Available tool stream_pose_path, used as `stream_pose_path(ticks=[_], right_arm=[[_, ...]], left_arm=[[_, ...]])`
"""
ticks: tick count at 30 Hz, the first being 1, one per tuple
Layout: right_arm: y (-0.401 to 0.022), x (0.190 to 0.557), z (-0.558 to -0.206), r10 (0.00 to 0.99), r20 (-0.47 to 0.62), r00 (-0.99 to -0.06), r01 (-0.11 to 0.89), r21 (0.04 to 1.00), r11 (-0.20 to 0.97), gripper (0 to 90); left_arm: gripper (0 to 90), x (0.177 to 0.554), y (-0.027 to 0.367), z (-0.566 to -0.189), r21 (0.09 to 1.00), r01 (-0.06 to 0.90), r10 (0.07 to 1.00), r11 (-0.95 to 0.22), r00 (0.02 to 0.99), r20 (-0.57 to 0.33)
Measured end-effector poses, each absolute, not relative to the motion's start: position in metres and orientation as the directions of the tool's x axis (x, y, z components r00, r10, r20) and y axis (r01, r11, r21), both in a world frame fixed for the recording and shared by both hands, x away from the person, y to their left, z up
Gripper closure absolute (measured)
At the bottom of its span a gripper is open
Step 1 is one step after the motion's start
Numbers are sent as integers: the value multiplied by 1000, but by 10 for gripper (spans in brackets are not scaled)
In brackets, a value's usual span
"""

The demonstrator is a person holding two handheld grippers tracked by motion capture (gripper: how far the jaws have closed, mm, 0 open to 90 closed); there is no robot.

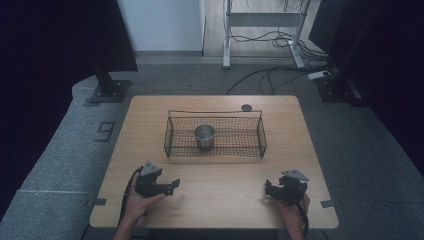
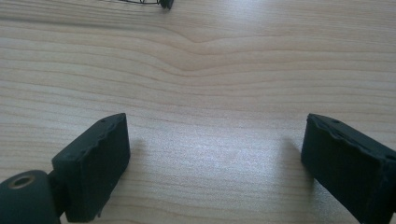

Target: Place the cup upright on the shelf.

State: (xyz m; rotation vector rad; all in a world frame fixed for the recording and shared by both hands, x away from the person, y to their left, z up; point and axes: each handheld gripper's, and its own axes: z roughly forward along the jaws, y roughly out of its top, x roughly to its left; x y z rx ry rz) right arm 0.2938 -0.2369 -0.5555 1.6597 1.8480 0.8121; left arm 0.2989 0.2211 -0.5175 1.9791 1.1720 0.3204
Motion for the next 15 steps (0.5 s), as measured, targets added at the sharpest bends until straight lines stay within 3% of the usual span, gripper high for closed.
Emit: stream_pose_path(ticks=[15], right_arm=[[-237,294,-555,994,11,-110,681,729,68,78]], left_arm=[[143,296,215,-531,739,630,821,-238,537,-194]])
